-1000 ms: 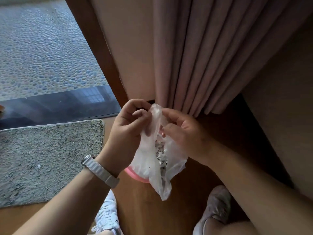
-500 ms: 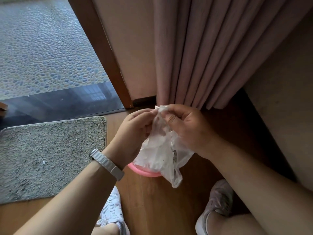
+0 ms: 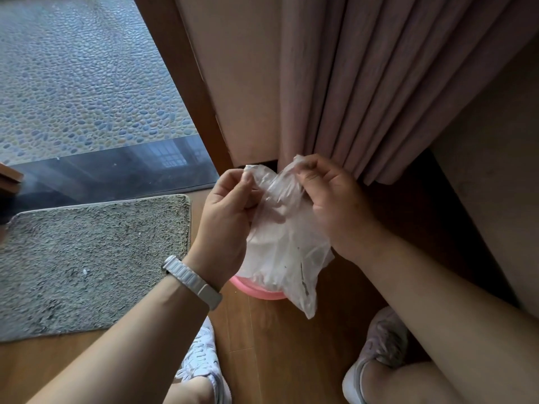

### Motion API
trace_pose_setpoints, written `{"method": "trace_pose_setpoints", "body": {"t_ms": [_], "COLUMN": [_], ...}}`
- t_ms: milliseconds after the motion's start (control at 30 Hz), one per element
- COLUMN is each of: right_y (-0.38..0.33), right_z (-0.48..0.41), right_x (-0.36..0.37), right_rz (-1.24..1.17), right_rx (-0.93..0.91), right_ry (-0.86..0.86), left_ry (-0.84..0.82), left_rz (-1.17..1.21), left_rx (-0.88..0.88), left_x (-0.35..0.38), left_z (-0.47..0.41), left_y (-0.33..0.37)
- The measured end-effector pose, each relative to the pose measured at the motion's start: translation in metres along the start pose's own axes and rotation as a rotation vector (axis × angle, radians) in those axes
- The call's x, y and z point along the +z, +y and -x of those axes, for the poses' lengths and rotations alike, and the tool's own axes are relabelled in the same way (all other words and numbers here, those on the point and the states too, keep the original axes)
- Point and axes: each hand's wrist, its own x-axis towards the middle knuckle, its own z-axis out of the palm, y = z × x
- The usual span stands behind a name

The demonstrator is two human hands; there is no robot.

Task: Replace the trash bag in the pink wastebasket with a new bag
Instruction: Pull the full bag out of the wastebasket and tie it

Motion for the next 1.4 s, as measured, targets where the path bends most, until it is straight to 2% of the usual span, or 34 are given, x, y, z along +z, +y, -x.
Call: {"method": "trace_pose_setpoints", "body": {"t_ms": [200, 300, 400, 467, 633, 800, 933, 1167, 1400], "right_y": [0.004, 0.005, 0.005, 0.004, 0.003, 0.004, 0.008, 0.008, 0.007], "right_z": [-0.003, -0.002, -0.001, 0.001, 0.000, 0.000, -0.002, 0.000, 0.005], "right_x": [-0.007, -0.006, -0.005, -0.004, -0.001, -0.006, -0.015, -0.021, -0.018], "right_rz": [0.003, 0.038, 0.077, 0.091, 0.081, 0.116, 0.194, 0.209, 0.178], "right_rx": [0.058, 0.046, 0.030, 0.029, 0.029, 0.048, 0.059, 0.070, 0.064], "right_ry": [0.005, 0.060, 0.085, 0.086, 0.067, 0.039, 0.010, -0.118, -0.213], "left_ry": [-0.030, -0.113, -0.201, -0.254, -0.256, -0.312, -0.290, -0.320, -0.265], "left_rz": [0.032, -0.089, -0.347, -0.422, -0.415, -0.451, -0.520, -0.501, -0.522], "left_rx": [-0.005, 0.012, 0.103, 0.072, -0.011, 0.064, 0.124, 0.108, 0.115], "left_x": [-0.007, -0.003, -0.003, -0.004, -0.003, -0.001, -0.004, -0.007, -0.007], "left_z": [-0.001, 0.004, 0.006, 0.007, 0.004, 0.003, 0.001, 0.001, 0.001], "left_y": [0.002, 0.000, -0.009, -0.017, -0.023, -0.019, -0.013, -0.014, -0.015]}}
